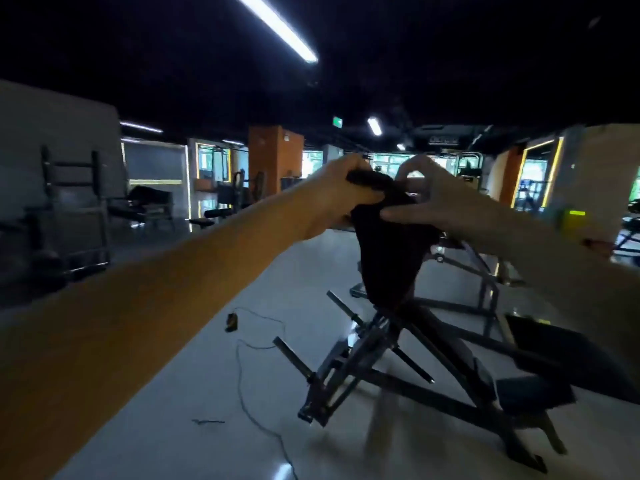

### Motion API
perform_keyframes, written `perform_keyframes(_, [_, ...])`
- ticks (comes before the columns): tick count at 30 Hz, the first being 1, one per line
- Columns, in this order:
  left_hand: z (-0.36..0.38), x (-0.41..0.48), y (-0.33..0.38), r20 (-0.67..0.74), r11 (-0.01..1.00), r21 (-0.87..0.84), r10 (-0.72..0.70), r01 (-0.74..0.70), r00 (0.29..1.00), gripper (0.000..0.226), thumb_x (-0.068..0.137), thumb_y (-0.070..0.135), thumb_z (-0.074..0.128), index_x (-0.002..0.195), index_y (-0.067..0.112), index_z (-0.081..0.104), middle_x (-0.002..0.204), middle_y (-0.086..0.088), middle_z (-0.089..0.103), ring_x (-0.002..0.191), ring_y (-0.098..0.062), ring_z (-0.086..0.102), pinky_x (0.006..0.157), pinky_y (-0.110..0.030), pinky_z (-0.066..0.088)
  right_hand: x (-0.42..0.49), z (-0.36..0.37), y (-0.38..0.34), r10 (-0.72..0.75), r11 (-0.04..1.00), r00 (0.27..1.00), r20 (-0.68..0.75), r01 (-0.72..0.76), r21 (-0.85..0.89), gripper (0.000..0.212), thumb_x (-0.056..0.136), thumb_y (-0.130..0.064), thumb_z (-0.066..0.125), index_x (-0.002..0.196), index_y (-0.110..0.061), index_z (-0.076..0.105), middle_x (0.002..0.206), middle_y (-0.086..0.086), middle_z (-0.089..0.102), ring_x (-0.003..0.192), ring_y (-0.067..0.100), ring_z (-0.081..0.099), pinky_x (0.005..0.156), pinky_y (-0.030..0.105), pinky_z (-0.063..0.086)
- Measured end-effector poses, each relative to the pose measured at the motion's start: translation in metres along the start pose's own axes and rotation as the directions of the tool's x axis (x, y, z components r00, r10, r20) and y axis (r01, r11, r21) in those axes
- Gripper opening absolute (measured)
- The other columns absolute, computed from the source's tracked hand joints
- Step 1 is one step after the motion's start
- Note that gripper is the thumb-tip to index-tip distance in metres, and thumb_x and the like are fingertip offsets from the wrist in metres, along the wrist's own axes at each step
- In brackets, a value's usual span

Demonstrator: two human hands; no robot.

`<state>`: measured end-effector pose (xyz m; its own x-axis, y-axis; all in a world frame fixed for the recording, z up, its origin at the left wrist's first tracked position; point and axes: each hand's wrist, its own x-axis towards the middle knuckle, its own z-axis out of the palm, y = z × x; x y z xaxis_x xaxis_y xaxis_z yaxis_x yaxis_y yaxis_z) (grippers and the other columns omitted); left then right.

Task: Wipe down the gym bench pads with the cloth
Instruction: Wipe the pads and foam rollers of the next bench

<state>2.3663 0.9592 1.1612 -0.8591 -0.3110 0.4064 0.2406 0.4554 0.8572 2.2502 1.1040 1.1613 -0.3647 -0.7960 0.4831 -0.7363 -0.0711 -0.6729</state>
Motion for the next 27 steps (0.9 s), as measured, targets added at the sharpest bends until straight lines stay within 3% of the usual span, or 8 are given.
perform_keyframes(3, [-0.049, 0.0, -0.007, -0.064, 0.987, 0.155, 0.038, -0.027, 0.997, 0.019, 0.093, 0.0, 0.06, 0.102, 0.016, 0.053, 0.099, -0.005, 0.054, 0.088, -0.015, 0.057, 0.072, -0.028, 0.054, 0.047, 0.035, -0.003, -0.065, 0.997, 0.997, 0.04, 0.063, 0.052, 0.067, 0.063, -0.037, 0.074, 0.122, -0.021, 0.046, 0.105, 0.005, 0.067, 0.083, 0.017, 0.07, 0.067, 0.027, 0.057])
perform_keyframes(7, [-0.107, 0.001, -0.021, -0.127, 0.899, 0.437, 0.063, -0.002, 0.99, 0.026, 0.091, -0.002, 0.058, 0.103, 0.019, 0.052, 0.094, 0.001, 0.052, 0.084, -0.012, 0.053, 0.073, -0.026, 0.047, 0.113, 0.085, 0.01, -0.15, 0.986, 0.979, 0.135, 0.139, 0.092, 0.042, 0.074, -0.032, 0.082, 0.109, -0.024, 0.062, 0.101, 0.003, 0.069, 0.092, 0.01, 0.069, 0.079, 0.025, 0.054])
perform_keyframes(9, [-0.138, 0.004, -0.027, -0.16, 0.854, 0.518, 0.044, 0.046, 0.986, 0.026, 0.091, 0.0, 0.058, 0.104, 0.021, 0.051, 0.093, 0.004, 0.051, 0.083, -0.008, 0.052, 0.07, -0.019, 0.046, 0.147, 0.11, 0.014, -0.183, 0.981, 0.97, 0.16, 0.169, 0.096, 0.025, 0.079, -0.02, 0.079, 0.101, -0.015, 0.067, 0.094, 0.007, 0.069, 0.085, 0.008, 0.067, 0.076, 0.024, 0.052])
perform_keyframes(13, [-0.202, 0.008, -0.049, -0.327, 0.823, 0.524, -0.043, 0.218, 0.944, 0.024, 0.095, 0.01, 0.056, 0.114, 0.021, 0.048, 0.094, 0.002, 0.053, 0.089, -0.012, 0.056, 0.075, -0.024, 0.049, 0.217, 0.168, 0.008, -0.252, 0.959, 0.945, 0.206, 0.215, 0.187, 0.022, 0.08, -0.012, 0.075, 0.099, -0.005, 0.066, 0.094, 0.012, 0.068, 0.086, 0.017, 0.067, 0.076, 0.029, 0.053])
perform_keyframes(16, [-0.257, 0.001, -0.074, -0.438, 0.818, 0.468, -0.113, 0.334, 0.892, 0.025, 0.098, 0.019, 0.055, 0.122, 0.016, 0.049, 0.099, -0.004, 0.059, 0.101, -0.022, 0.063, 0.093, -0.035, 0.052, 0.266, 0.22, -0.004, -0.324, 0.939, 0.919, 0.226, 0.283, 0.197, 0.009, 0.082, -0.009, 0.073, 0.086, -0.008, 0.065, 0.065, -0.01, 0.064, 0.062, 0.003, 0.06, 0.057, 0.013, 0.046])
perform_keyframes(20, [-0.336, -0.021, -0.108, -0.495, 0.762, 0.495, -0.146, 0.417, 0.856, 0.026, 0.098, 0.027, 0.058, 0.121, 0.014, 0.057, 0.108, -0.004, 0.065, 0.108, -0.022, 0.063, 0.102, -0.036, 0.048, 0.321, 0.296, -0.021, -0.365, 0.922, 0.889, 0.276, 0.303, 0.242, 0.017, 0.083, -0.004, 0.071, 0.096, 0.006, 0.064, 0.078, 0.009, 0.061, 0.073, 0.011, 0.061, 0.068, 0.023, 0.046])
perform_keyframes(23, [-0.407, -0.04, -0.134, -0.479, 0.744, 0.519, -0.155, 0.421, 0.864, 0.023, 0.095, 0.03, 0.062, 0.113, 0.015, 0.064, 0.108, -0.004, 0.067, 0.109, -0.021, 0.063, 0.106, -0.043, 0.044, 0.365, 0.36, -0.037, -0.377, 0.915, 0.878, 0.294, 0.304, 0.267, 0.007, 0.084, -0.002, 0.069, 0.084, -0.006, 0.064, 0.071, -0.001, 0.058, 0.062, -0.001, 0.058, 0.06, 0.013, 0.044])
perform_keyframes(27, [-0.508, -0.055, -0.169, -0.442, 0.775, 0.5, -0.157, 0.387, 0.883, 0.01, 0.095, 0.023, 0.061, 0.104, 0.02, 0.064, 0.099, 0.0, 0.068, 0.103, -0.016, 0.065, 0.103, -0.039, 0.047, 0.421, 0.445, -0.065, -0.38, 0.906, 0.876, 0.298, 0.287, 0.31, 0.021, 0.084, -0.001, 0.069, 0.075, -0.017, 0.058, 0.068, -0.007, 0.057, 0.064, 0.001, 0.058, 0.061, 0.015, 0.045])
